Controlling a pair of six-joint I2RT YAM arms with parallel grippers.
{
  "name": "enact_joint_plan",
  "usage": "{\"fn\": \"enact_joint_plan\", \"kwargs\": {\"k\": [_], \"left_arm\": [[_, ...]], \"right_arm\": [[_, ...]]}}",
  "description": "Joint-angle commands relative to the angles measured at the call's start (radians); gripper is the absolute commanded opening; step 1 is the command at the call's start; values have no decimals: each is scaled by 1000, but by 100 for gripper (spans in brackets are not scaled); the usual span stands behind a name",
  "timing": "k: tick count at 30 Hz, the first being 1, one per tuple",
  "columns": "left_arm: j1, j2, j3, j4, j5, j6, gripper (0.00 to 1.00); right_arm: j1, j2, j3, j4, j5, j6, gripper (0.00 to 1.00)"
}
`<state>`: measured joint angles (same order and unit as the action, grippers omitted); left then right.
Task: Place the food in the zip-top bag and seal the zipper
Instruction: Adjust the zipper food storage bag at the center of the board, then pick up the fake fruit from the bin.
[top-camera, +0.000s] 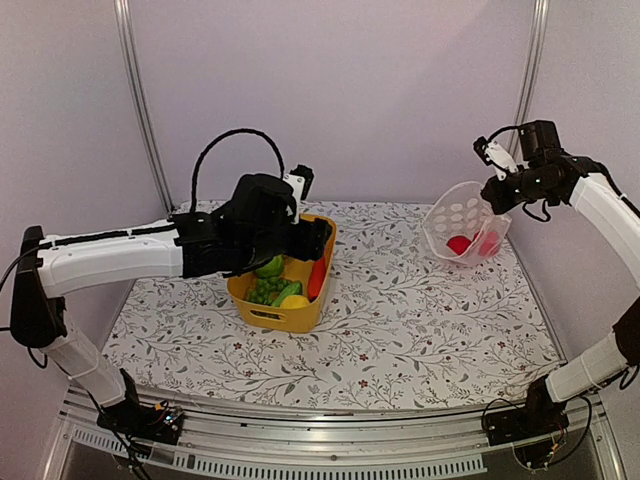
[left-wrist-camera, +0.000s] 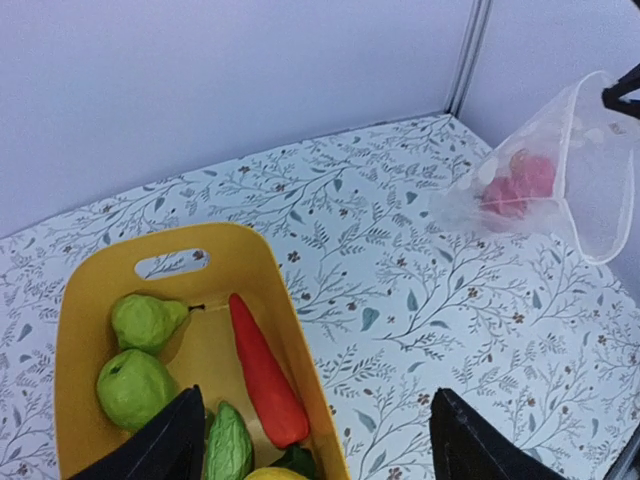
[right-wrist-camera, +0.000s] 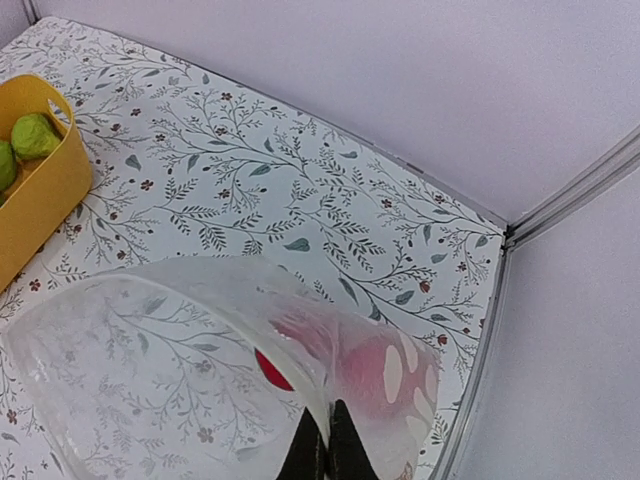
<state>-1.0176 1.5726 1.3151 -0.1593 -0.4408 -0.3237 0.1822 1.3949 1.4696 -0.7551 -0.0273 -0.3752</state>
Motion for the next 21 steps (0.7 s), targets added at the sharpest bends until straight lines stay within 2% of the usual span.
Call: {"fn": "enact_joint_plan", "kwargs": {"k": [1, 4, 9, 17, 21], "left_arm": [[66, -30, -100, -165, 23, -85, 76], [99, -21, -128, -213, 99, -107, 76], [140, 41, -111, -299, 173, -112, 77], [216, 148, -90, -321, 368, -138, 76], [221, 191, -66, -334, 411, -144, 76]], "right_arm": [[1, -6, -83, 7, -214, 29, 0], [3, -30, -145, 3, -300, 26, 0], [3, -58, -210, -8, -329, 22, 0], [4, -89, -262, -31, -409, 12, 0], [6, -99, -261, -33, -407, 12, 0]]}}
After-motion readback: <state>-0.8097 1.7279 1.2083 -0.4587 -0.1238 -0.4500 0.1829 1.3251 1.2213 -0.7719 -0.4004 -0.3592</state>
